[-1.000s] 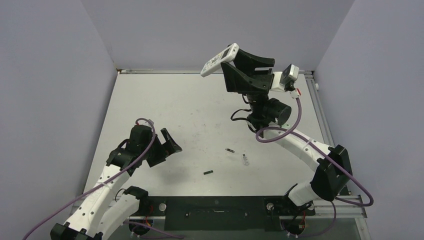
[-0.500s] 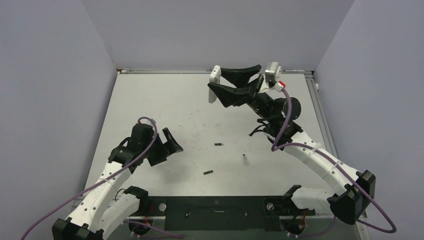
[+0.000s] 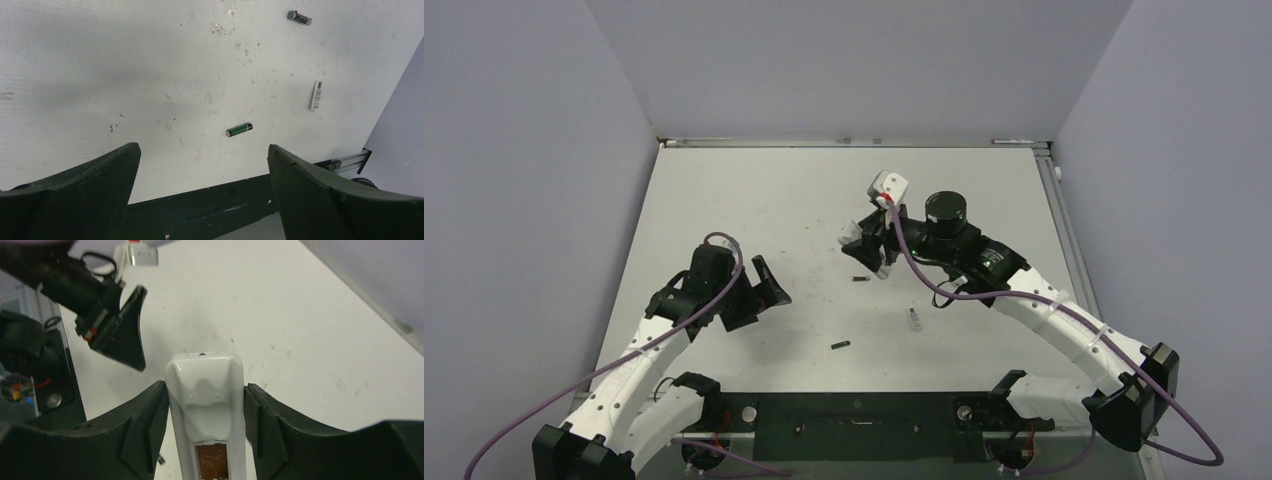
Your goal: Load the batteries into the remote control
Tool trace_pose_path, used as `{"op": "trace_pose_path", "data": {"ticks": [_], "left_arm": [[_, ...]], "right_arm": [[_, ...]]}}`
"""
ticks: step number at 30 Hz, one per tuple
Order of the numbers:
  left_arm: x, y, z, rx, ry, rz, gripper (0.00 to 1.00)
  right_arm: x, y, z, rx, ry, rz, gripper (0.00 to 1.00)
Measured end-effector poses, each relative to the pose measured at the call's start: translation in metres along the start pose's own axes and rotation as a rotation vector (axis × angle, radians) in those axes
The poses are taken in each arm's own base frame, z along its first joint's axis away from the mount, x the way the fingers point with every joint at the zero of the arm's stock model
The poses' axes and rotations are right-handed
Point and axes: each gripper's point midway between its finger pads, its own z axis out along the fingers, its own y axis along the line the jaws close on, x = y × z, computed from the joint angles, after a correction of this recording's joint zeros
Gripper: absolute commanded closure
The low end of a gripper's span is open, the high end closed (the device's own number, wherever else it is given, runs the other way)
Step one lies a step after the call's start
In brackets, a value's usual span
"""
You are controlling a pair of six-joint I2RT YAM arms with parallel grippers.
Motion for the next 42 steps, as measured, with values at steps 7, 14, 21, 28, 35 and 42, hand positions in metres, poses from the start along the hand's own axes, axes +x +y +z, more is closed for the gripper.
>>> {"op": "trace_pose_path", "data": {"ticks": [7, 14, 21, 28, 35, 42], "left_arm": [[-0.001, -0.003, 0.002, 0.002, 0.012, 0.005, 0.03], [-0.003, -0.005, 0.003, 0.011, 0.007, 0.007, 0.03], [-0.003, -0.005, 0.002, 0.014, 0.002, 0.007, 0.03], [-0.002, -0.002, 0.002, 0.011, -0.001, 0.002, 0.03], [0.001, 0.002, 0.003, 0.006, 0.004, 0.000, 0.03], [0.000, 0.002, 0.002, 0.009, -0.002, -0.002, 0.03]], "right_arm": [[0.103, 0.019, 0.005, -0.014, 0.340, -0.046, 0.91], [0.202, 0.036, 0.004, -0.079, 0.653, -0.099, 0.89], [0.233, 0.032, 0.013, -0.094, 0.741, -0.143, 0.87], [0.262, 0.038, 0.028, -0.135, 0.801, -0.181, 0.81], [0.276, 0.044, 0.040, -0.163, 0.825, -0.223, 0.70], [0.264, 0.042, 0.053, -0.148, 0.801, -0.242, 0.50]]}}
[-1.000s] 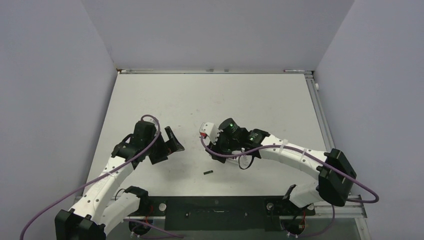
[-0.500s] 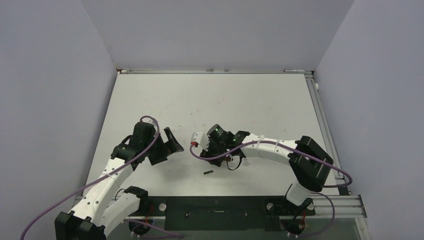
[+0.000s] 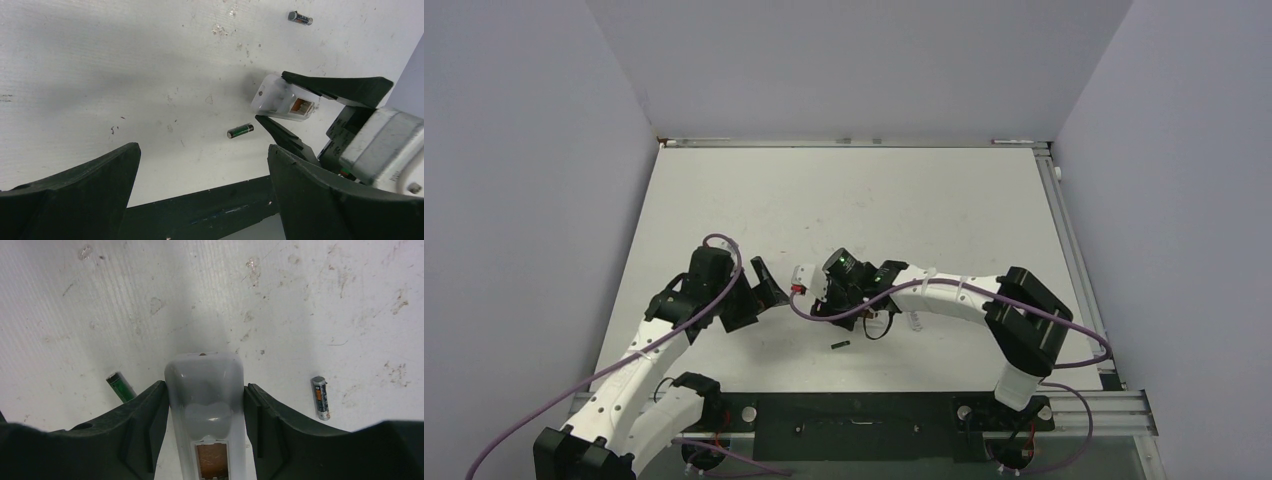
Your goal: Load the batteries into the remote control
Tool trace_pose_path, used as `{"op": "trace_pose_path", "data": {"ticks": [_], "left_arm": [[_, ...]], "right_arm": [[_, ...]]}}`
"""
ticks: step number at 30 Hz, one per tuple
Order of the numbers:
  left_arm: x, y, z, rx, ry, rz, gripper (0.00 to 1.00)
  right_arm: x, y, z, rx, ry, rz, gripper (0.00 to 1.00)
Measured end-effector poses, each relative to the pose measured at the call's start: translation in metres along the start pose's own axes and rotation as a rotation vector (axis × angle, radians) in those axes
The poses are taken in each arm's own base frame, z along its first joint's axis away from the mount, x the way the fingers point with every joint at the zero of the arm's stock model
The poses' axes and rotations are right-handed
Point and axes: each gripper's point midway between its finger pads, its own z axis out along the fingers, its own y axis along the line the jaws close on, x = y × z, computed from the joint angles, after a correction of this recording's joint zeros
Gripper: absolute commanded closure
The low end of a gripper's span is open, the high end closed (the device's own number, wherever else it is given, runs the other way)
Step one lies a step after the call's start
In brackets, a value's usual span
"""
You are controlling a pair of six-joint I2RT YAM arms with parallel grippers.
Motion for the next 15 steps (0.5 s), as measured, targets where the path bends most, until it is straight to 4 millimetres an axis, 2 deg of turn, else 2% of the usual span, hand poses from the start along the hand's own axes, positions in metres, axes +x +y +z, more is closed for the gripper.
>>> {"op": "trace_pose_path", "data": {"ticks": [5, 15], "left_arm": [[0.0022, 0.0029, 0.0013, -0.006, 0.006, -0.003, 0.03], [0.0022, 0.0030, 0.0013, -0.006, 0.006, -0.002, 0.03]], "right_arm": [[-0.0107, -0.0063, -0.0044, 0.021, -0.014, -0.003, 0.47], [-0.0019, -0.0029, -0.0090, 0.009, 0.024, -0.004, 0.47]]}}
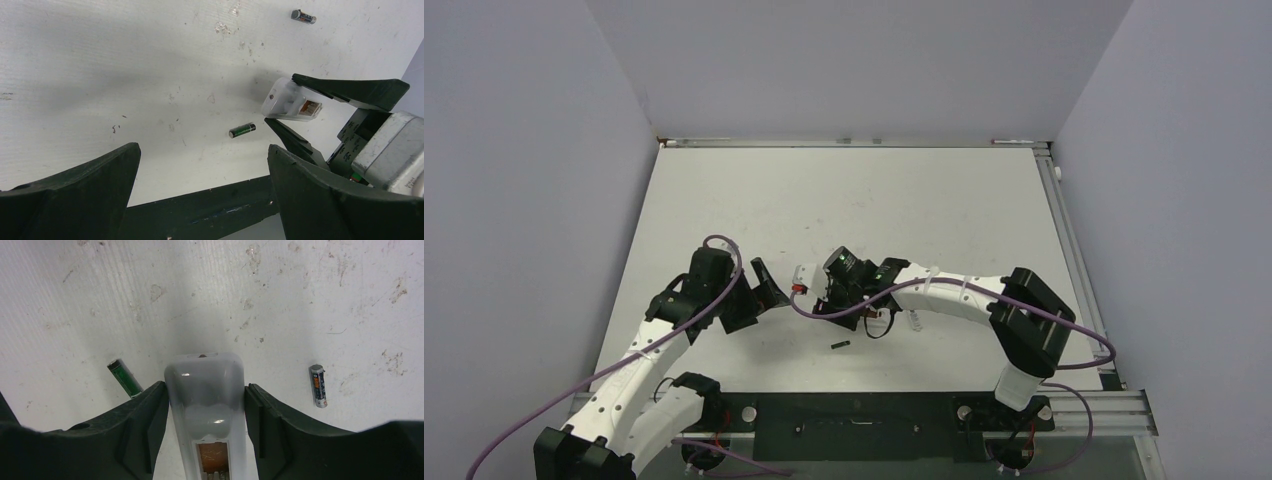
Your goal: Load the batteries into the remote control
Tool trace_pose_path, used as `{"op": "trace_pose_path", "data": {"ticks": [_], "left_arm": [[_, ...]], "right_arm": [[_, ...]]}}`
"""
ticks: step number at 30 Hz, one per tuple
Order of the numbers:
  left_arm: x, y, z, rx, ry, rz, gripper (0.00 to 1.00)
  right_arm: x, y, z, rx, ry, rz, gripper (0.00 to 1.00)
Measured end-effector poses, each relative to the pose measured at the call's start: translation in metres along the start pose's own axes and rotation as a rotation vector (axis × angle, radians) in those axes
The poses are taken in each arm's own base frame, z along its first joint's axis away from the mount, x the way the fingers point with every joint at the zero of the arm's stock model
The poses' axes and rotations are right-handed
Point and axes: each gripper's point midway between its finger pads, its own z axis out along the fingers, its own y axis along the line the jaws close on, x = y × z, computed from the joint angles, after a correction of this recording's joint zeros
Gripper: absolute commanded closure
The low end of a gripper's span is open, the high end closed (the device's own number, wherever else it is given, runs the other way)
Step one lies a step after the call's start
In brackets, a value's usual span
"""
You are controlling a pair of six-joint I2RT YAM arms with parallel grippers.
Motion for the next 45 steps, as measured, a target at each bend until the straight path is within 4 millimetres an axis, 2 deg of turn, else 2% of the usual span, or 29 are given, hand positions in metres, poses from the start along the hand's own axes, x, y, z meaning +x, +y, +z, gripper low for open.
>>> {"op": "trace_pose_path", "data": {"ticks": [8, 13, 22, 27, 37, 40, 45], "left_arm": [[0.000, 0.000, -0.001, 0.003, -0.003, 0.001, 0.03], [-0.001, -0.002, -0.003, 0.012, -0.012, 0.003, 0.03], [0.000, -0.001, -0.006, 0.015, -0.015, 0.005, 0.03], [0.001, -0.001, -0.006, 0.013, -0.012, 0.004, 0.03], [0.001, -0.001, -0.006, 0.013, -0.012, 0.005, 0.03], [0.001, -0.001, -0.006, 0.013, -0.012, 0.005, 0.03], [0.001, -0.001, -0.006, 0.013, -0.012, 0.006, 0.03]], "right_arm": [[-0.002, 0.003, -0.003, -0.018, -0.007, 0.000, 0.47], [-0.002, 0.006, 0.000, -0.030, -0.006, 0.017, 0.30], [-0.012, -0.001, -0.004, -0.004, -0.025, 0.027, 0.27], [-0.015, -0.020, -0.013, 0.046, -0.026, 0.028, 0.26], [-0.007, -0.085, -0.034, 0.153, -0.042, 0.106, 0.31], [-0.003, -0.099, -0.033, 0.167, -0.037, 0.125, 0.33], [0.015, -0.105, -0.015, 0.139, 0.013, 0.146, 0.38]]}}
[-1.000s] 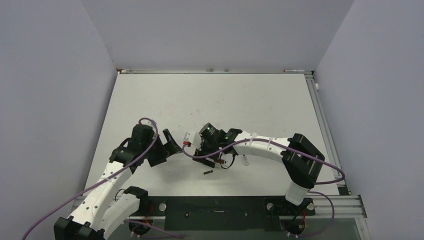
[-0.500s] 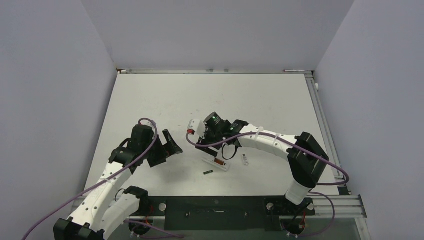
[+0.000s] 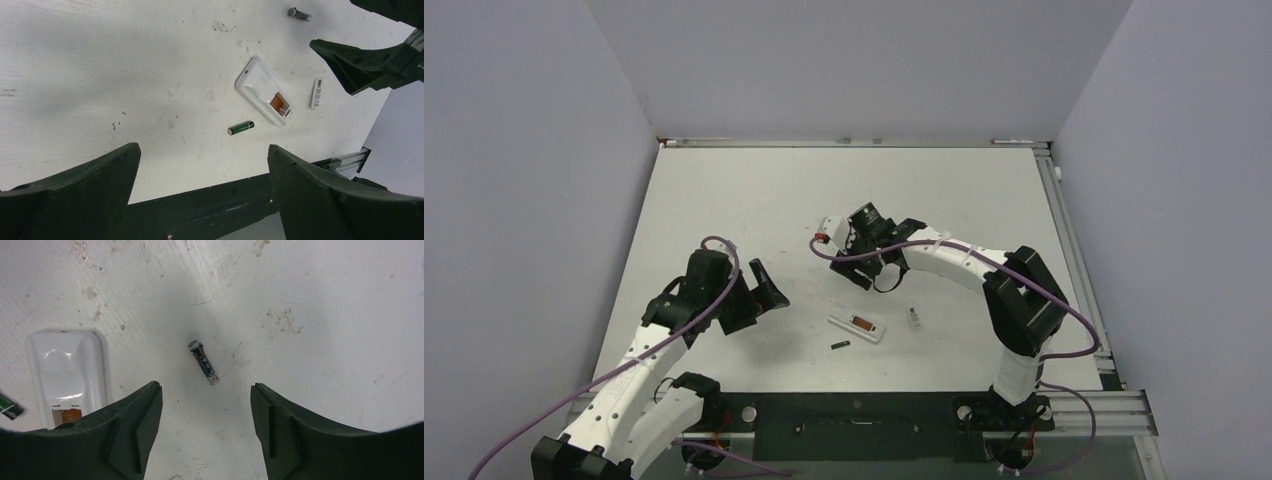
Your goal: Load the batteries into the remote control
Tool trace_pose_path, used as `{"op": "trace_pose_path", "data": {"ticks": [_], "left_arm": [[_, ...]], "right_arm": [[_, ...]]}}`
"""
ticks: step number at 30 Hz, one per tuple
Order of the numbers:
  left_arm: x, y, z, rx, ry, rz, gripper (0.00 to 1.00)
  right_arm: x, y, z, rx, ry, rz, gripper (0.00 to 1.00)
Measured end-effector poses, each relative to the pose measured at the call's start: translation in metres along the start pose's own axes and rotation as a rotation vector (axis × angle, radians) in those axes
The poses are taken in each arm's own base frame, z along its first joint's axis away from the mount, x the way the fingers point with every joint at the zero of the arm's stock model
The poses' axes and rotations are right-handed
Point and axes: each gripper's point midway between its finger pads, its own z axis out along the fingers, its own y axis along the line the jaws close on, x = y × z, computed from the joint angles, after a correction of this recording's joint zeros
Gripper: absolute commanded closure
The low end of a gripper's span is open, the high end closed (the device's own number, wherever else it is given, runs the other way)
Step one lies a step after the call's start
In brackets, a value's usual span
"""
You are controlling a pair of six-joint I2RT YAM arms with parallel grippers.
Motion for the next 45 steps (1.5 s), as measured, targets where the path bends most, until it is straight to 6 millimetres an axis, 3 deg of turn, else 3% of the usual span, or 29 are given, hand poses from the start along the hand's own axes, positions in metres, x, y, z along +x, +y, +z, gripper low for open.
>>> {"op": "trace_pose_path", "data": {"ticks": [7, 19, 31, 36, 41, 45], "left_arm": [[0.001, 0.001, 0.001, -0.004, 0.010, 0.004, 0.03], [0.003, 0.003, 0.004, -0.014, 0.026, 0.011, 0.03], [0.004, 0.003, 0.005, -0.018, 0.034, 0.010, 0.03], [0.004, 0.003, 0.006, -0.018, 0.037, 0.010, 0.03], [0.005, 0.003, 0.006, -0.015, 0.044, 0.011, 0.03], [0.005, 0.002, 0.007, -0.011, 0.048, 0.011, 0.03]], "right_arm": [[0.022, 0.004, 0.022, -0.043, 0.071, 0.011, 0.43], [0.040, 0.001, 0.037, -0.068, 0.117, 0.041, 0.57], [0.039, 0.004, 0.038, -0.084, 0.111, 0.043, 0.68], [0.040, 0.005, 0.039, -0.086, 0.114, 0.047, 0.75], [0.040, 0.009, 0.039, -0.090, 0.116, 0.050, 0.91], [0.039, 0.013, 0.039, -0.086, 0.116, 0.047, 0.92]]}}
